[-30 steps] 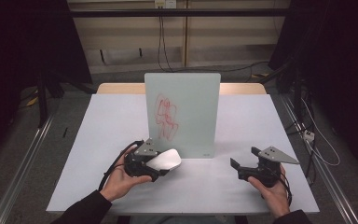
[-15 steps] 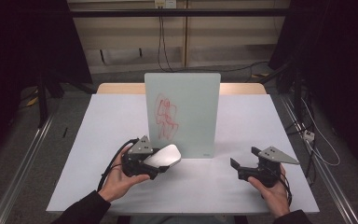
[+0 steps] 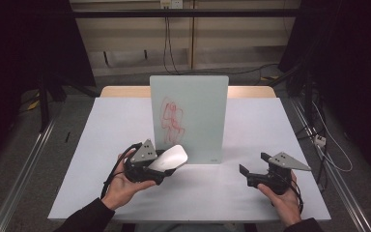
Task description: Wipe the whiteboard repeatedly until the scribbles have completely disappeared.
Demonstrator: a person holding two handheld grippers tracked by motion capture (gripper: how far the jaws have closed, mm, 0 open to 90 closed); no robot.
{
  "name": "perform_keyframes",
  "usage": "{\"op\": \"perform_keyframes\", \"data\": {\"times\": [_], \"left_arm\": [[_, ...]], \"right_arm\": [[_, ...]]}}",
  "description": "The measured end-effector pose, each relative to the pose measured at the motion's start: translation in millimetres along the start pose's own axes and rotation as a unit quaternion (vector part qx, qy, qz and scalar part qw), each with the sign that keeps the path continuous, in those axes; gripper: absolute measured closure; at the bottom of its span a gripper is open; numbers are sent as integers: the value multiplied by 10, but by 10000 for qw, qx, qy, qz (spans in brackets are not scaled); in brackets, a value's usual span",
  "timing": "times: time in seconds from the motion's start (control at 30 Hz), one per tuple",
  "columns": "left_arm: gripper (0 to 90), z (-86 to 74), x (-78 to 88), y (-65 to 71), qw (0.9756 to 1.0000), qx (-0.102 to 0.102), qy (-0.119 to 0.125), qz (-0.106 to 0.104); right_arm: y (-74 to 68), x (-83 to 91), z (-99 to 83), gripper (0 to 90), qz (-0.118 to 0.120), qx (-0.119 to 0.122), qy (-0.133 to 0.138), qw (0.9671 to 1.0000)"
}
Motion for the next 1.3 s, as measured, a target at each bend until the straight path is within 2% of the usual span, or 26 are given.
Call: {"op": "perform_keyframes", "data": {"times": [0.3,0.53,0.83,1.07,1.3], "left_arm": [[311,149,95,-58,9983,-314,182,460],[310,293,159,-84,9957,-483,416,671],[311,515,196,-130,9904,-711,676,974],[311,612,204,-177,9862,-773,894,1157],[311,712,191,-276,9816,-869,985,1388]], "right_arm": [[0,-10,3,60,13,-10,-22,10000],[-2,-8,2,60,21,-17,-16,10000],[-5,-10,2,60,23,-10,-14,10000],[-4,-10,3,59,27,-5,-9,10000],[-6,-12,3,59,28,2,-11,10000]]}}
Point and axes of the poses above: each handheld gripper's, and its own axes: x roughly backward along the jaws, z roughly out of its top, y roughly to its right, the point moved 5 cm from there along -x, roughly forward along the jaws, and after that the axes turned 5 degrees about x, right-handed, at the moved point
